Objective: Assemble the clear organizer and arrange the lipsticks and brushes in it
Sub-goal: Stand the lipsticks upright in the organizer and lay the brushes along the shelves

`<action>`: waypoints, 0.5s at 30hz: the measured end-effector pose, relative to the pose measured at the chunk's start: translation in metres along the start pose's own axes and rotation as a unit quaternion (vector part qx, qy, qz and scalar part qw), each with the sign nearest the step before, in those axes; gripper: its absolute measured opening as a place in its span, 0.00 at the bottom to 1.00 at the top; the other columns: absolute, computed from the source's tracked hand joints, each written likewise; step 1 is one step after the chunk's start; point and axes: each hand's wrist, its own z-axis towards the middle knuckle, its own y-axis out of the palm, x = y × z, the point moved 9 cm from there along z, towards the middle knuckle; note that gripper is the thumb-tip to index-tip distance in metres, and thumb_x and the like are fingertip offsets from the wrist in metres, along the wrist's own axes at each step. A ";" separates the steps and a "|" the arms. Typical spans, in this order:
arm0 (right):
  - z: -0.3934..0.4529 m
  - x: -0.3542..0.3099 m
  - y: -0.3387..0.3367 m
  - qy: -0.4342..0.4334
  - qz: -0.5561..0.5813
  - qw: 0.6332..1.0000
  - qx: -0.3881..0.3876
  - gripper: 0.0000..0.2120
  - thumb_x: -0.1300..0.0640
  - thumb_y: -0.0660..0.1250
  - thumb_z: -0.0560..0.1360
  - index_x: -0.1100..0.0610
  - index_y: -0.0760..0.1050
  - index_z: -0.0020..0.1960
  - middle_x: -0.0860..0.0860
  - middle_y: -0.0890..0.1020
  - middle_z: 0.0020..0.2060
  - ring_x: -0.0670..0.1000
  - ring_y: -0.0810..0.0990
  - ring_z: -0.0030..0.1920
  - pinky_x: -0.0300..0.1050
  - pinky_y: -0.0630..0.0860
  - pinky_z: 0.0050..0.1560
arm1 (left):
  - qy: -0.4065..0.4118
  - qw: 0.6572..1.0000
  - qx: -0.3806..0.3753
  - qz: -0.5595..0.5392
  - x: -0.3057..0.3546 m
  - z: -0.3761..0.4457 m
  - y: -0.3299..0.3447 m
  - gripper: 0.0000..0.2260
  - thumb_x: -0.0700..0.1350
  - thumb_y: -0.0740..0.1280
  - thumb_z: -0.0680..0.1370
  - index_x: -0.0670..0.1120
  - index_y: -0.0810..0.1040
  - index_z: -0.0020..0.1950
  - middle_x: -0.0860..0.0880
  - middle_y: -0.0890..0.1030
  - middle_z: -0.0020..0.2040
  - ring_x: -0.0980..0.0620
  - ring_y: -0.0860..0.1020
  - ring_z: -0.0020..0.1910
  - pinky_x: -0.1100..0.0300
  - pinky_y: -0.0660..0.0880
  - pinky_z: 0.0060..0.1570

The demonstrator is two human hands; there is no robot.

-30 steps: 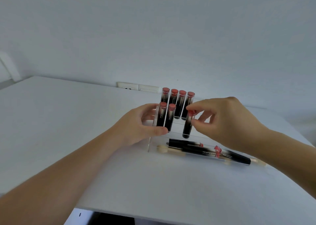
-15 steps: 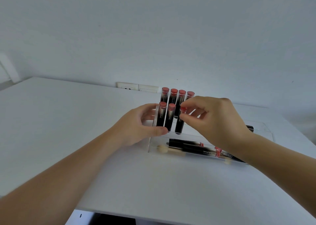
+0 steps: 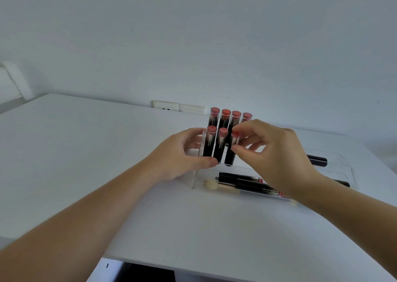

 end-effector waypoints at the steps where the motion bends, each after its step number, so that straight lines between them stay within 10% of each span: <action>1: 0.000 0.000 0.001 0.002 0.006 1.000 0.001 0.16 0.62 0.74 0.72 0.41 0.79 0.48 0.35 0.82 0.45 0.39 0.82 0.44 0.32 0.76 0.45 | -0.001 1.000 0.001 0.001 0.000 0.000 0.000 0.36 0.58 0.79 0.63 0.56 0.75 0.70 0.58 0.82 0.65 0.62 0.77 0.67 0.50 0.69 0.73; 15: -0.002 0.002 0.003 0.006 0.015 1.000 0.005 0.13 0.62 0.74 0.72 0.45 0.80 0.51 0.36 0.82 0.43 0.39 0.81 0.44 0.27 0.73 0.44 | 0.002 1.000 0.002 0.004 -0.001 0.002 -0.001 0.35 0.58 0.79 0.64 0.56 0.75 0.70 0.58 0.82 0.65 0.61 0.77 0.67 0.49 0.69 0.73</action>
